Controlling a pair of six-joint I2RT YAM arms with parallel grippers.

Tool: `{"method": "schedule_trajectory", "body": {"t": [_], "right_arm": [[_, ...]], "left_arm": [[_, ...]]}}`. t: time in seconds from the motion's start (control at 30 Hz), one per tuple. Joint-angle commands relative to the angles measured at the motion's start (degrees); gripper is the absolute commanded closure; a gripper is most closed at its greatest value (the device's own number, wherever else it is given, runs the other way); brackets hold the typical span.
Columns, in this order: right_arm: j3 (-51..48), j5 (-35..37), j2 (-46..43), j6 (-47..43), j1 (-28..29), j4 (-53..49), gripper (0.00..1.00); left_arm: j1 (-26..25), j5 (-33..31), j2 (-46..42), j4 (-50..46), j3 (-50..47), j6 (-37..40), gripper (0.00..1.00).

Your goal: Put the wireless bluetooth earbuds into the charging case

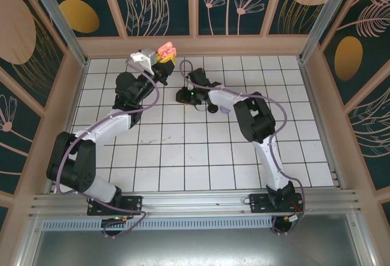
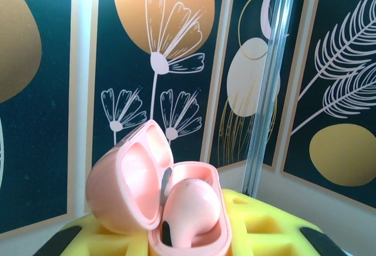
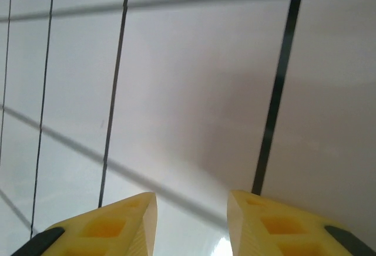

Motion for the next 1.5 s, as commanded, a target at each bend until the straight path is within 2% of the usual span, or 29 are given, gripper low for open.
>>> {"method": "schedule_trajectory", "body": {"t": [0.0,0.13,0.2,0.3,0.43,0.67,0.93,1.3,1.47], "right_arm": [[-9.9,2.0,-5.8,5.2,3.2,1.1,0.62],[-20.1,4.0,-14.0,10.1,6.7,4.7,0.61],[-22.4,5.8,-17.7,11.1,7.9,5.4,0.55],[-22.1,7.8,-21.2,10.4,8.4,4.7,0.46],[-19.1,10.2,-21.9,7.3,8.2,0.4,0.43],[-23.4,13.1,-23.3,7.0,7.8,-3.3,0.44],[-28.1,14.1,-24.5,9.2,10.2,-4.7,0.45],[-23.8,12.8,-20.6,10.3,14.0,-5.4,0.47],[-21.1,9.4,-19.8,9.1,14.9,-2.4,0.48]], "left_arm": [[0.4,0.2,-2.2,0.3,-0.6,-1.4,1.0],[0.3,0.3,-3.3,0.3,-1.6,-1.8,1.0],[0.4,0.2,-3.9,0.2,-2.1,-1.7,1.0],[0.4,-0.3,-4.7,0.1,-2.9,-1.6,1.0],[0.4,-1.0,-5.8,-0.4,-3.8,-1.3,1.0],[0.4,-2.3,-7.9,-2.2,-5.4,0.2,1.0],[0.4,-2.7,-9.0,-3.5,-5.9,1.2,1.0],[0.3,-3.1,-10.2,-3.2,-6.7,1.2,1.0],[0.4,-3.5,-10.3,-3.1,-6.8,1.6,1.0]]}}
